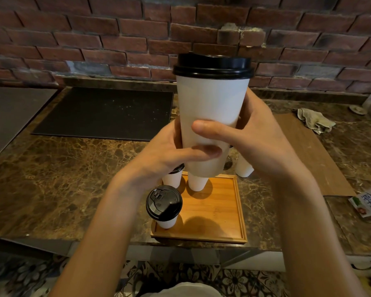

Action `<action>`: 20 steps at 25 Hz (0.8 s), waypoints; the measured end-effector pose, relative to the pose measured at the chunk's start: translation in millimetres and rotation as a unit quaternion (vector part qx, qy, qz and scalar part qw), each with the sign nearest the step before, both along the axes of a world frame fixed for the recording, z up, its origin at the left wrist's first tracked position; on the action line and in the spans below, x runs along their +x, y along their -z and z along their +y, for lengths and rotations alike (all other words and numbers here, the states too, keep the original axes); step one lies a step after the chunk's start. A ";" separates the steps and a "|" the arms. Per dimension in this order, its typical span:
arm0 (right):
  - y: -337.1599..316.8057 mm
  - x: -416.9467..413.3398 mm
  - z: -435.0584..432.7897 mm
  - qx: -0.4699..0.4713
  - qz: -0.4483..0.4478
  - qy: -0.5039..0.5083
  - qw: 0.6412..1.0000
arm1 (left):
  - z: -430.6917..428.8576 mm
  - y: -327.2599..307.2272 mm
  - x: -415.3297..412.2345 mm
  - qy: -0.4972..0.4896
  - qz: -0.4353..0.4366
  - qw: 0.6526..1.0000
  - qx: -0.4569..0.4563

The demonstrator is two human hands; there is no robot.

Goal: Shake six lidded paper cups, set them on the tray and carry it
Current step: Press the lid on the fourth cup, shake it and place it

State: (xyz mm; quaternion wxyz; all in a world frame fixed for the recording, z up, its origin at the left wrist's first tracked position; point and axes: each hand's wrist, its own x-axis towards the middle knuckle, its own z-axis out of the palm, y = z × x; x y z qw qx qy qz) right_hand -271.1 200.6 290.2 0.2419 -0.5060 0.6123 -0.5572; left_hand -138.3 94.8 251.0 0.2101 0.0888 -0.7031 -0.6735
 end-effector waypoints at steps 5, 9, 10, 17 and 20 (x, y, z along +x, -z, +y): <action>4.9 -1.3 3.2 0.005 -0.027 -0.045 0.999 | 1.3 4.5 -2.2 0.027 0.004 1.000 0.005; 6.6 -2.7 4.0 0.004 -0.029 -0.041 0.999 | 1.5 7.5 -3.2 0.009 -0.006 1.000 0.010; 6.2 -2.9 4.0 0.004 -0.026 -0.037 0.999 | 1.6 7.7 -3.7 -0.002 -0.008 1.000 0.010; 3.6 0.7 -0.5 0.000 0.009 0.033 0.999 | 5.0 10.2 -10.3 -0.122 0.000 0.992 -0.029; 6.1 5.3 -5.4 0.007 0.022 0.073 0.997 | 7.6 13.8 -16.6 -0.172 0.009 0.984 -0.049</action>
